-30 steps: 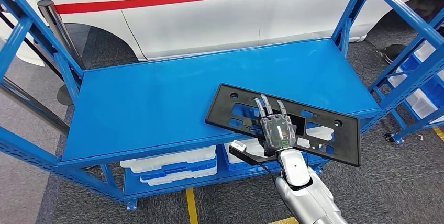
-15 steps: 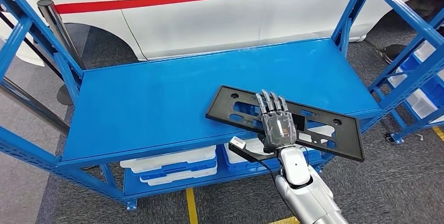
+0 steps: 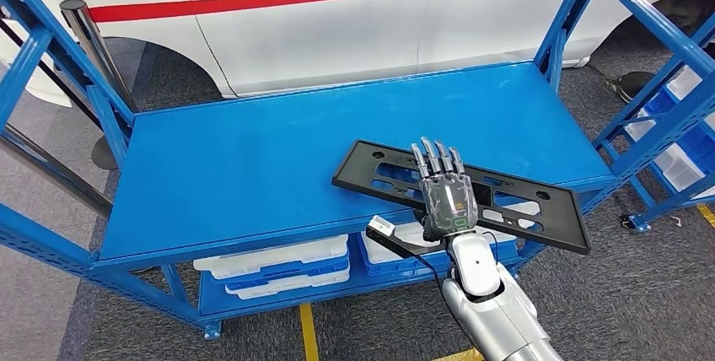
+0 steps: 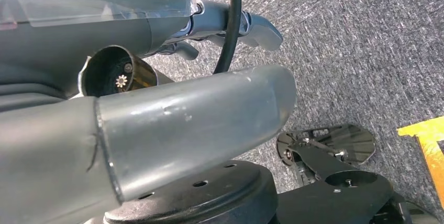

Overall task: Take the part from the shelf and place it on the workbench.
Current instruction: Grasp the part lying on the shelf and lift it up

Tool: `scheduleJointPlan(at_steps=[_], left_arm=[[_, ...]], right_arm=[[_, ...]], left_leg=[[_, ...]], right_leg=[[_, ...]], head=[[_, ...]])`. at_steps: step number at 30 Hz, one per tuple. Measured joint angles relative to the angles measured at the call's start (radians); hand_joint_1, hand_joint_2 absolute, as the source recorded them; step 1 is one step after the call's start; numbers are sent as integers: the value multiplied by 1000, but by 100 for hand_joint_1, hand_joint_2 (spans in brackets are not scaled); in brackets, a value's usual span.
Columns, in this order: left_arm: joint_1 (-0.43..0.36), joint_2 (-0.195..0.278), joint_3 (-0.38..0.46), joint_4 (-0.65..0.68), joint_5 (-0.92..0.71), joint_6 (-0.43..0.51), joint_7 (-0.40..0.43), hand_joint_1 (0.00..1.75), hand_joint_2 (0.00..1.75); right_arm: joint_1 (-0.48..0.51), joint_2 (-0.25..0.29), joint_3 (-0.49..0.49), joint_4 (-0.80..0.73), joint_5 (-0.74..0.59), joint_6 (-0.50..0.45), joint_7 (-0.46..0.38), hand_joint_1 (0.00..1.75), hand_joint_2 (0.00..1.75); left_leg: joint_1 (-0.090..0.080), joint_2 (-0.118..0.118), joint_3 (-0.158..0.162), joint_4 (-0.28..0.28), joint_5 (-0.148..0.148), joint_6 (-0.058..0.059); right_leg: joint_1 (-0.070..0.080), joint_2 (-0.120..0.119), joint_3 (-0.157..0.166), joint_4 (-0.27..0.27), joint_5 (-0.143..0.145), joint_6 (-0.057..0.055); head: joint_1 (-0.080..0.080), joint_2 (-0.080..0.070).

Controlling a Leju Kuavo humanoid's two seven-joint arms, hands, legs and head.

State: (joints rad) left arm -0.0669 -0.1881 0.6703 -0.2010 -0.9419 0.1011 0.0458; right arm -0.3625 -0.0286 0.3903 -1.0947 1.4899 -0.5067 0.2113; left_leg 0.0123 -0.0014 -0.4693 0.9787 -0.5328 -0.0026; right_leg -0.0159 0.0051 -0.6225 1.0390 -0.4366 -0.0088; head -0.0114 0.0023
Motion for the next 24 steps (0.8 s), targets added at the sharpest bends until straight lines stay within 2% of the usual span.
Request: scheduleJointPlan(at_steps=[10,17,24], left_arm=[[0,0,1,0,-4,0,2,0,0],[0,0,4,0,-9,0,4,0,0],[0,0,16,0,-11,0,5,0,0]], right_arm=[[0,0,0,-11,0,13,1,0,175],[-12,-1,0,-6,-25,113,31,0,175],[-29,-1,2,12,-41,145,41,0,175]], left_leg=[[0,0,0,0,0,0],[0,0,0,0,0,0],[0,0,0,0,0,0]], right_leg=[[0,0,0,0,0,0],[0,0,0,0,0,0],[0,0,0,0,0,0]], head=[[0,0],[0,0],[0,0]])
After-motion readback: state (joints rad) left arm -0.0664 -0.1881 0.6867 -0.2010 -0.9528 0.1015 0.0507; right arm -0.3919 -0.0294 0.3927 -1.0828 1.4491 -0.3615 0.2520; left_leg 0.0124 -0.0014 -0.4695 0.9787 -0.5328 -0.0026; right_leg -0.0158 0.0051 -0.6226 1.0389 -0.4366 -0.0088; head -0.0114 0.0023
